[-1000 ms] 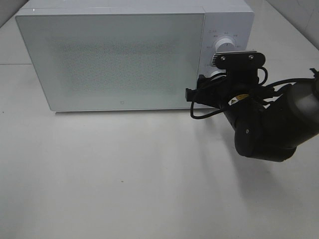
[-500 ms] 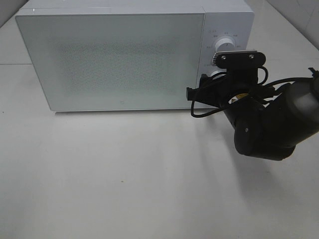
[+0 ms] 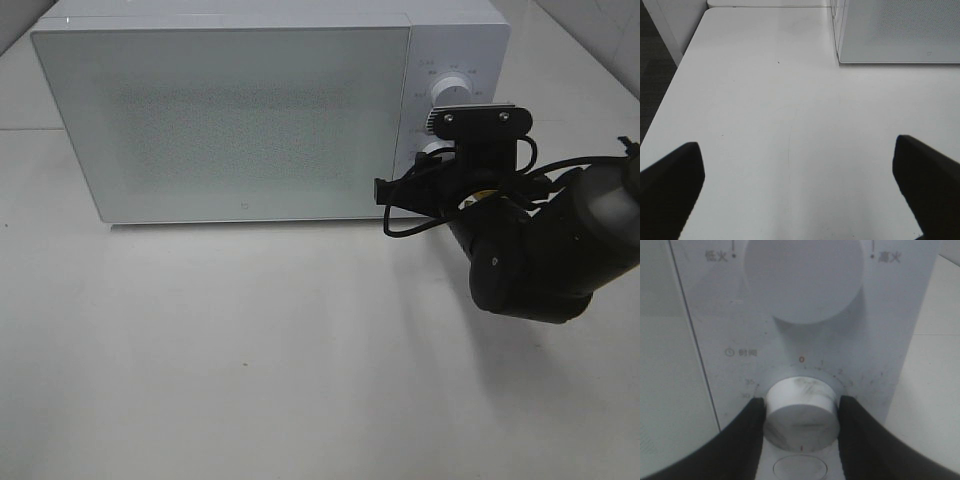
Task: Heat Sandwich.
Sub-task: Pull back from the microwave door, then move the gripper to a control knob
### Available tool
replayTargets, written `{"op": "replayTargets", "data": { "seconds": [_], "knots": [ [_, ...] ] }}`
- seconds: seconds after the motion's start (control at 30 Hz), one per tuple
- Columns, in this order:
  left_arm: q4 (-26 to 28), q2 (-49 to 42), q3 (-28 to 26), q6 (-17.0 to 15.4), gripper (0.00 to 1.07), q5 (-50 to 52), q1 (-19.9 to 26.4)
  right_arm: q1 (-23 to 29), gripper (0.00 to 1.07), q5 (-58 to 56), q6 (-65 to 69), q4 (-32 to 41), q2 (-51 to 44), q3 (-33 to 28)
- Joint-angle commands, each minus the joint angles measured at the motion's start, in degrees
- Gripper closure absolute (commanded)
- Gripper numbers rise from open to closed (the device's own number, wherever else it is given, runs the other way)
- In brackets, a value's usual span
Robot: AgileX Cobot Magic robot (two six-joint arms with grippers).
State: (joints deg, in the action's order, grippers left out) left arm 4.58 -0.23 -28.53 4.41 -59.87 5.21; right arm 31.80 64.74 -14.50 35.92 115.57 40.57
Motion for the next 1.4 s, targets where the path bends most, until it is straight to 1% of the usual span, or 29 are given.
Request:
{"op": "replayTargets", "data": {
  "seconds": [0.03,0.23,0.5,0.63,0.67,0.77,0.8,0.83,0.93,0.97,1.0,1.1,1.13,1.27,1.37,1.4],
  "knots": [
    [0.5,-1.6,0.3,-0.2,0.09,0.5,0.2,-0.3,1.03,1.8,0.1,-0.6,-0.2,0.5],
    [0.5,-1.6,0.3,-0.2,0.09,0.5,0.2,-0.3,1.02,2.5,1.0,-0.6,-0.2,0.5],
    [0.5,-1.6,0.3,-0.2,0.09,0.5,0.2,-0.3,1.02,4.6,9.7,-0.8,-0.2,0.5],
    [0.5,-1.6,0.3,-0.2,0.09,0.5,0.2,-0.3,1.02,7.4,18.9,-2.0,-0.2,0.5],
    [0.5,-1.6,0.3,-0.2,0.09,0.5,0.2,-0.3,1.02,7.4,18.9,-2.0,-0.2,0.5],
    [0.5,-1.6,0.3,-0.2,0.09,0.5,0.2,-0.3,1.02,8.7,27.5,-4.1,-0.2,0.5],
    [0.5,-1.6,0.3,-0.2,0.09,0.5,0.2,-0.3,1.01,9.4,32.7,-4.8,-0.2,0.5],
    [0.5,-1.6,0.3,-0.2,0.09,0.5,0.2,-0.3,1.01,9.4,32.7,-4.8,-0.2,0.5],
    [0.5,-1.6,0.3,-0.2,0.09,0.5,0.2,-0.3,1.01,10.6,40.0,-5.3,-0.2,0.5],
    [0.5,-1.6,0.3,-0.2,0.09,0.5,0.2,-0.3,1.01,10.6,40.0,-5.3,-0.2,0.5],
    [0.5,-1.6,0.3,-0.2,0.09,0.5,0.2,-0.3,1.01,10.8,45.8,-5.3,-0.2,0.5],
    [0.5,-1.6,0.3,-0.2,0.09,0.5,0.2,-0.3,1.01,11.1,55.2,-5.3,-0.2,0.5],
    [0.5,-1.6,0.3,-0.2,0.09,0.5,0.2,-0.3,1.01,11.1,55.2,-5.3,-0.2,0.5],
    [0.5,-1.6,0.3,-0.2,0.09,0.5,0.2,-0.3,1.01,12.1,64.7,-4.8,-0.2,0.5],
    [0.5,-1.6,0.3,-0.2,0.09,0.5,0.2,-0.3,1.01,12.1,67.5,-4.1,-0.2,0.5],
    [0.5,-1.6,0.3,-0.2,0.09,0.5,0.2,-0.3,1.01,12.1,70.9,-3.6,-0.2,0.5]
  ]
}}
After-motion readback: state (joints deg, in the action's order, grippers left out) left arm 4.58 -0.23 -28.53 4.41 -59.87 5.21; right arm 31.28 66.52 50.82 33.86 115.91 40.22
